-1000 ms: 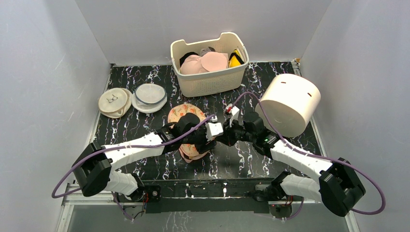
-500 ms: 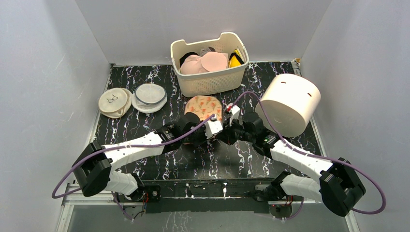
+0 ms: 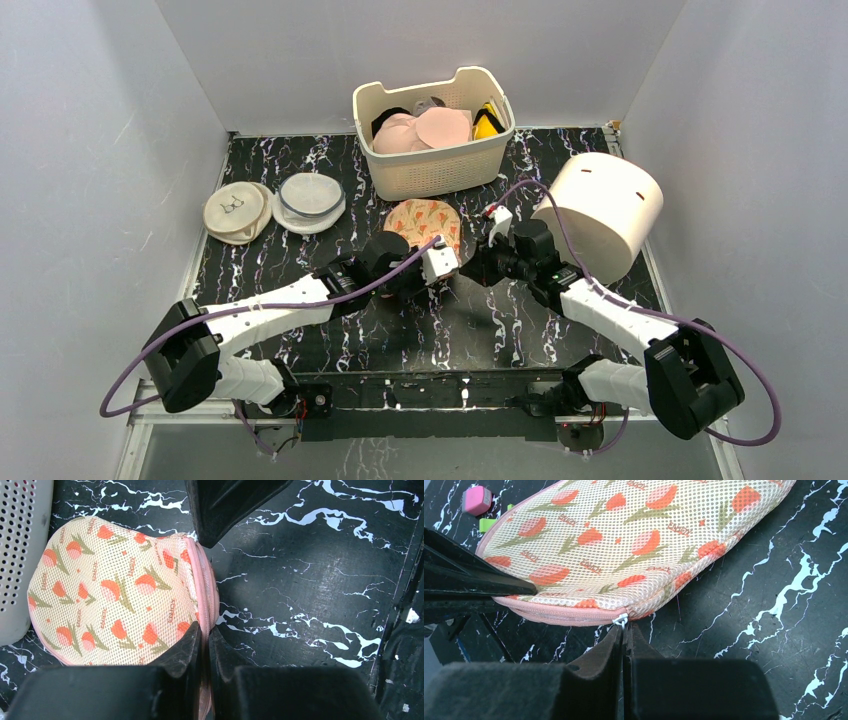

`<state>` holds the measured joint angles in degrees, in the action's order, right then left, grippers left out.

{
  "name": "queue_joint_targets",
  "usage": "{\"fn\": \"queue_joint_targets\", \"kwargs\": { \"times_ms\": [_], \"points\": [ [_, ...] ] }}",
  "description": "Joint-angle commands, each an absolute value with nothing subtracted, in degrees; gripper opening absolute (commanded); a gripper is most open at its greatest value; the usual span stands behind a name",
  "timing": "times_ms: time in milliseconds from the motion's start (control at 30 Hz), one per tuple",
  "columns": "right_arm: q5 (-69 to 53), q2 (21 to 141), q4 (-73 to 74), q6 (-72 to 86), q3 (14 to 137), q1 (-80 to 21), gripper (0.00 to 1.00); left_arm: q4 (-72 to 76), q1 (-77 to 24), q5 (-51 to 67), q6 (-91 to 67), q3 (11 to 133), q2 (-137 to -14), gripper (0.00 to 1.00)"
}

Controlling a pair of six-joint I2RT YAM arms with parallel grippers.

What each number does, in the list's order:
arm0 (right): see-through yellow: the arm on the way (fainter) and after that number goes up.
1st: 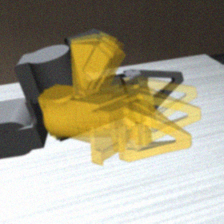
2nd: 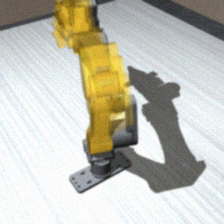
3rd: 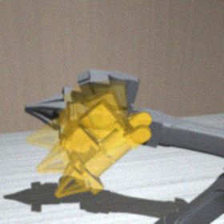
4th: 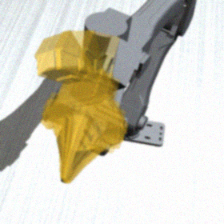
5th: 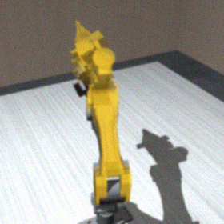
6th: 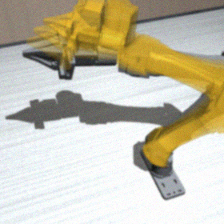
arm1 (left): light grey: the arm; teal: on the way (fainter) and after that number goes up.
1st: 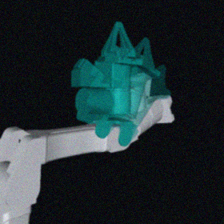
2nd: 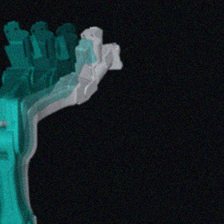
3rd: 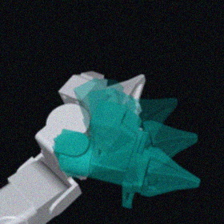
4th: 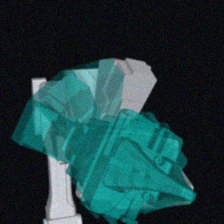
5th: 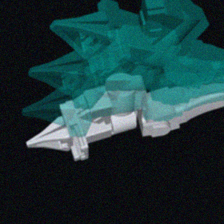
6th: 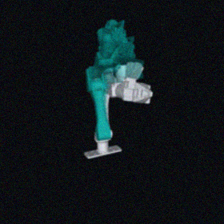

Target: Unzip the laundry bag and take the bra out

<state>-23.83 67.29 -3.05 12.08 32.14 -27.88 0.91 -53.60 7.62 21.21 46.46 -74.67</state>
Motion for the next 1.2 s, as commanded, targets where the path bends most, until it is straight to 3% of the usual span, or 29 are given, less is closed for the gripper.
{"fn": "queue_joint_targets", "kwargs": {
  "times_ms": [0,67,100,167,267,300,333,433,600,867,1000,1167],
  "points": [
    [-21.54,68.31,-3.09,9.73,34.32,-25.66,0.0,0.57,-53.69,8.94,21.92,46.48,-71.56,0.0],
    [-22.04,69.44,-1.7,8.98,35.29,-25.66,0.0,0.35,-53.7,11.32,22.0,46.67,-72.18,0.0],
    [-22.35,69.7,-0.94,8.64,35.8,-25.62,0.0,0.07,-53.77,12.72,21.81,46.9,-72.42,0.09],
    [-22.56,69.72,-0.06,8.34,36.24,-25.64,0.04,0.3,-53.74,14.97,19.73,47.24,-72.52,0.36],
    [-21.44,68.04,0.53,8.2,36.3,-25.62,0.21,4.65,-53.7,15.95,16.67,45.38,-70.56,0.62],
    [-20.65,67.35,0.82,8.29,36.29,-25.65,0.26,5.91,-53.66,15.49,16.14,44.66,-69.72,0.84],
    [-19.87,66.7,1.25,8.34,36.48,-25.6,0.31,6.8,-53.62,14.36,15.74,44.17,-68.94,0.97],
    [-17.8,65.18,3.47,7.99,37.84,-25.7,0.39,8.44,-52.88,8.95,14.59,43.41,-67.1,0.98],
    [-15.45,65.74,4.87,7.87,40.82,-27.43,0.44,11.13,-49.6,-6.45,12.07,42.31,-63.34,0.98],
    [-1.69,76.31,2.05,10.58,47.53,-45.52,0.61,18.35,-41.99,-41.44,10.44,38.64,-56.62,0.98],
    [9.11,83.48,1.43,12.53,52.93,-53.72,0.68,22.73,-36.08,-45.16,10.68,36.15,-52.02,0.99],
    [22.6,92.87,6.72,12.27,61.7,-61.54,0.69,23.03,-30.68,-45.18,11.56,35.79,-50.1,0.98]
  ]
}}
